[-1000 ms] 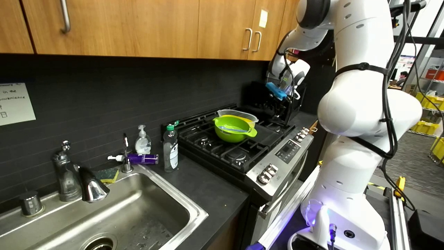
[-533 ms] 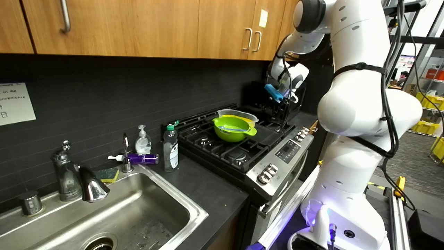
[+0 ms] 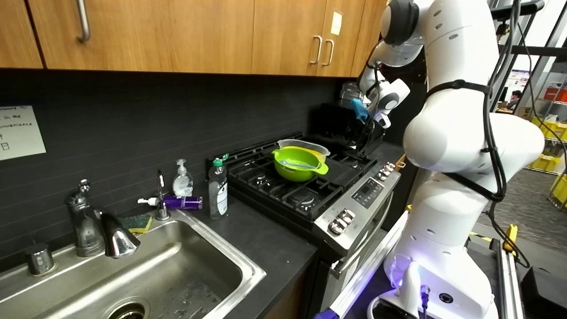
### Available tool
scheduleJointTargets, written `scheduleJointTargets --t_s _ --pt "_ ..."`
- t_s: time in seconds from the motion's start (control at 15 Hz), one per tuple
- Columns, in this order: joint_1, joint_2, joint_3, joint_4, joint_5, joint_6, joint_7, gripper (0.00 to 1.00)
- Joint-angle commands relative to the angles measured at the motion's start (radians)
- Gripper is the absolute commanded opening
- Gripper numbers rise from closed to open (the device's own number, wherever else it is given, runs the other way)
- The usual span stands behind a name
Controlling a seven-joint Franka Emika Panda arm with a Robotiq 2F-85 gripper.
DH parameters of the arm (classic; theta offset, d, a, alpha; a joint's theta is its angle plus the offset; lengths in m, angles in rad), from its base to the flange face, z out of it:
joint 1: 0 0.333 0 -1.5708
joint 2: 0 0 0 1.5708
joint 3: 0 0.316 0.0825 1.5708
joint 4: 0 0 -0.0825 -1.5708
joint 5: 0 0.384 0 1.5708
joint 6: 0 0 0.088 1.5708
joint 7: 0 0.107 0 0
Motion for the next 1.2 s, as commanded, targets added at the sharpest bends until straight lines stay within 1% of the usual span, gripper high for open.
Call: scheduleJointTargets --t_s 0.0,0.13,0.27,0.53,0.67,0.87,1.07,1.13 --pt "-0.043 0.011 0.004 0.035 0.093 -0.054 0.069 1.0" --pt "-0.049 -0.003 0.011 0.022 0.142 -0.063 0.089 1.0" --pt "-0.05 -0.013 0.025 0.005 0.237 -0.052 0.106 1.0" --pt "-0.046 -0.005 0.047 0.007 0.439 -0.034 0.133 1.0" --pt "-0.042 0.005 0.047 0.019 0.505 -0.032 0.134 1.0" --pt "-0.041 0.022 0.041 0.035 0.559 -0.026 0.14 1.0" --pt "-0.038 0.056 0.028 0.058 0.539 -0.01 0.188 1.0" --pt "-0.037 0.023 0.03 0.022 0.535 -0.027 0.147 1.0"
